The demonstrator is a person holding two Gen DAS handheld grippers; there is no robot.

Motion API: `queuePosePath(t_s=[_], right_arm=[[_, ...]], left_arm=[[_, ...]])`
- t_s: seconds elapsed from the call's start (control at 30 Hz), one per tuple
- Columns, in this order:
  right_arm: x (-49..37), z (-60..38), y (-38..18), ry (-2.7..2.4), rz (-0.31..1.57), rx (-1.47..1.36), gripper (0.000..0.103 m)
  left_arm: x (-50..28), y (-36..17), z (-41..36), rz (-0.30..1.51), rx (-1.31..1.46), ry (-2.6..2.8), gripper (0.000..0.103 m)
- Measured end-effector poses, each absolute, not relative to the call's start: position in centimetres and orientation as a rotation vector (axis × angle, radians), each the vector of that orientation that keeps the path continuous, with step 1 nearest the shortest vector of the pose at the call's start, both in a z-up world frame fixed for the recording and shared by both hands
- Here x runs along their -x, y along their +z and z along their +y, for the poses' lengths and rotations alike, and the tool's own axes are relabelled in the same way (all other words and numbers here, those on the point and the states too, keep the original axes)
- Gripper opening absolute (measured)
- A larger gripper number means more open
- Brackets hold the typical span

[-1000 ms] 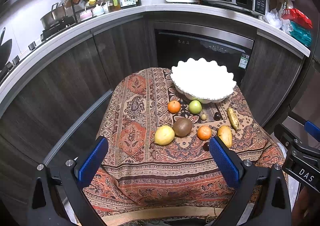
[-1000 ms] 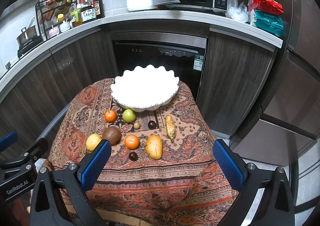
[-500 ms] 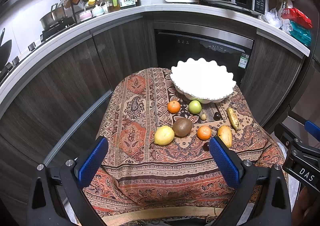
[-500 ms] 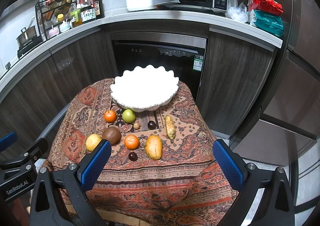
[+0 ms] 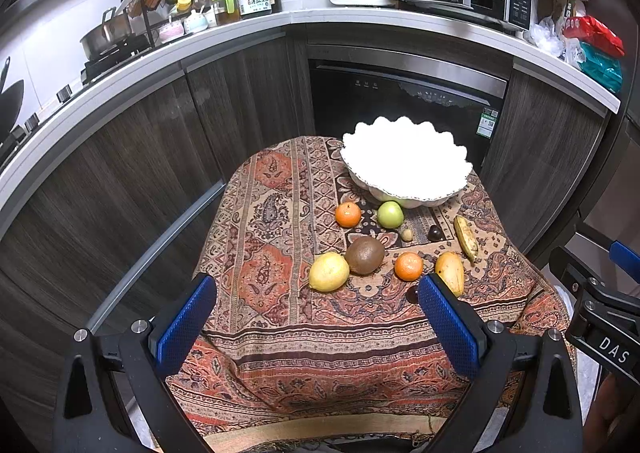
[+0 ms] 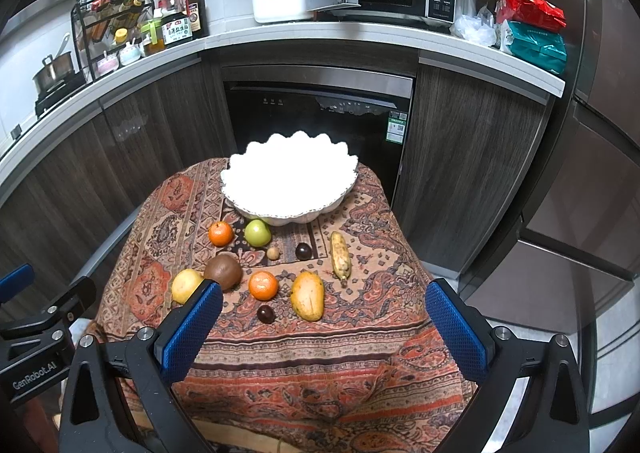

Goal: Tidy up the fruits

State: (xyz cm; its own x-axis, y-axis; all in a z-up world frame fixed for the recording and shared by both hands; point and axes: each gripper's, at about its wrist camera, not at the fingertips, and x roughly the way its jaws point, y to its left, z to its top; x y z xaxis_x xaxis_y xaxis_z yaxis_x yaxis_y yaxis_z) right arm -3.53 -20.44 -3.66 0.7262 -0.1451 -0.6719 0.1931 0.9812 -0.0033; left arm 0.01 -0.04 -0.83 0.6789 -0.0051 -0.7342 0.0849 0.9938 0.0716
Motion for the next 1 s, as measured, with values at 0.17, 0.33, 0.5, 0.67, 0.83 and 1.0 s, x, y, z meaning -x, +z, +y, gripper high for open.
queuePosePath(t_s=[0.17, 0.33, 0.5, 0.67, 0.83, 1.0], right_arm=[[3.6, -20.5, -3.8, -0.187, 0.734, -0.069, 0.102], [3.5, -20.4, -3.8, -0.186, 0.734, -0.069, 0.102], [3.4, -20.3, -3.9, -0.187, 0.735, -0.069, 0.102], [3.4, -20.5, -3.5, -0.193, 0.742, -0.070, 0.102], [2.8, -20.3, -4.3, -0.195, 0.760, -0.069, 0.102], [1.8, -19.9, -5.6, -0.190, 0.781, -0.064, 0.102]], left_arm=[[0.0, -0.8, 0.0, 0.824, -0.102, -0.050, 0.103], [0.0, -0.9, 0.0, 0.824, -0.103, -0.051, 0.103], [0.0, -0.9, 0.0, 0.827, -0.103, -0.053, 0.103], [-0.2, -1.4, -0.1, 0.836, -0.103, -0.055, 0.102], [-0.8, -2.5, -0.1, 0.860, -0.104, -0.053, 0.102], [-1.5, -3.7, 0.1, 0.883, -0.107, -0.052, 0.102]])
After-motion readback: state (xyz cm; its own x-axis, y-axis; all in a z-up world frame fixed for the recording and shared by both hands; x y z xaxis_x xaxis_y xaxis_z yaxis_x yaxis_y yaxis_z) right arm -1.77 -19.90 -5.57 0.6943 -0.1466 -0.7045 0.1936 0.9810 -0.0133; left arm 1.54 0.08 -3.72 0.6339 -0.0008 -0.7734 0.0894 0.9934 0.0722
